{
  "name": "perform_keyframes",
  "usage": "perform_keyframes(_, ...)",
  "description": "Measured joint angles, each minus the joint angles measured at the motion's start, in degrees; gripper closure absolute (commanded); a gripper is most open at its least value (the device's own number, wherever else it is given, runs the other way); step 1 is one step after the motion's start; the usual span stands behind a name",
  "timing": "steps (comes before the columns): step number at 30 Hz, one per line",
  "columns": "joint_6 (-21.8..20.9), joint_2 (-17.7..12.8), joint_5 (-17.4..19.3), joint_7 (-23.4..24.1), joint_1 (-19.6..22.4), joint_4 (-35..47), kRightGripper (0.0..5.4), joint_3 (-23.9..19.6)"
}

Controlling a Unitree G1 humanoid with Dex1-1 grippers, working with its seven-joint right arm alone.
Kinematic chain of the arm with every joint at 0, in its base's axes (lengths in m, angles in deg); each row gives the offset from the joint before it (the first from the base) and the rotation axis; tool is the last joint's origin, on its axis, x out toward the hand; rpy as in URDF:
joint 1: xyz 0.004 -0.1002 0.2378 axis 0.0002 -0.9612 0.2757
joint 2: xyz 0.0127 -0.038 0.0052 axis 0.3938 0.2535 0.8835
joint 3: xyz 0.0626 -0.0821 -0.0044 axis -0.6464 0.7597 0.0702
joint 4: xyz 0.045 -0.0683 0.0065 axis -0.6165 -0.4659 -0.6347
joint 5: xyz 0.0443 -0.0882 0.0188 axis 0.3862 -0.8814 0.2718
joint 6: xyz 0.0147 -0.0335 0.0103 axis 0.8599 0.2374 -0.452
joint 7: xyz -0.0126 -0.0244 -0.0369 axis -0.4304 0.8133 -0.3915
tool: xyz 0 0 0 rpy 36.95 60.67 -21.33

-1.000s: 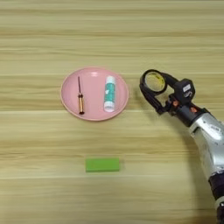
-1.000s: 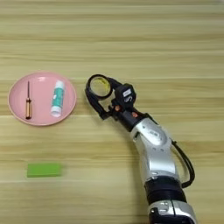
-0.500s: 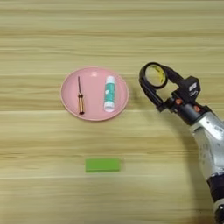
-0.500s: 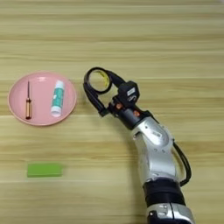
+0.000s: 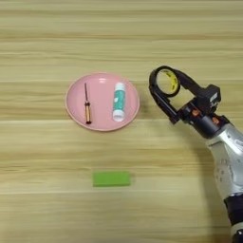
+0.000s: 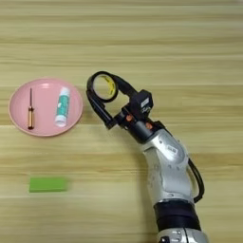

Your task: Move the objects on the table

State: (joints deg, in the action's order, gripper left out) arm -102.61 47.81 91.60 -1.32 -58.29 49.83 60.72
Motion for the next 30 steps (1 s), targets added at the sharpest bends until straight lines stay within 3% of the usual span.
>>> perform_keyframes(17, 0.36, 0.01, 3.77, -7.48, -2.53, 5.3, 1.39, 1.75)
perform_keyframes(30, 3.15, -1.48, 4.01, -13.88, -5.29, 8.02, 1.39, 4.88)
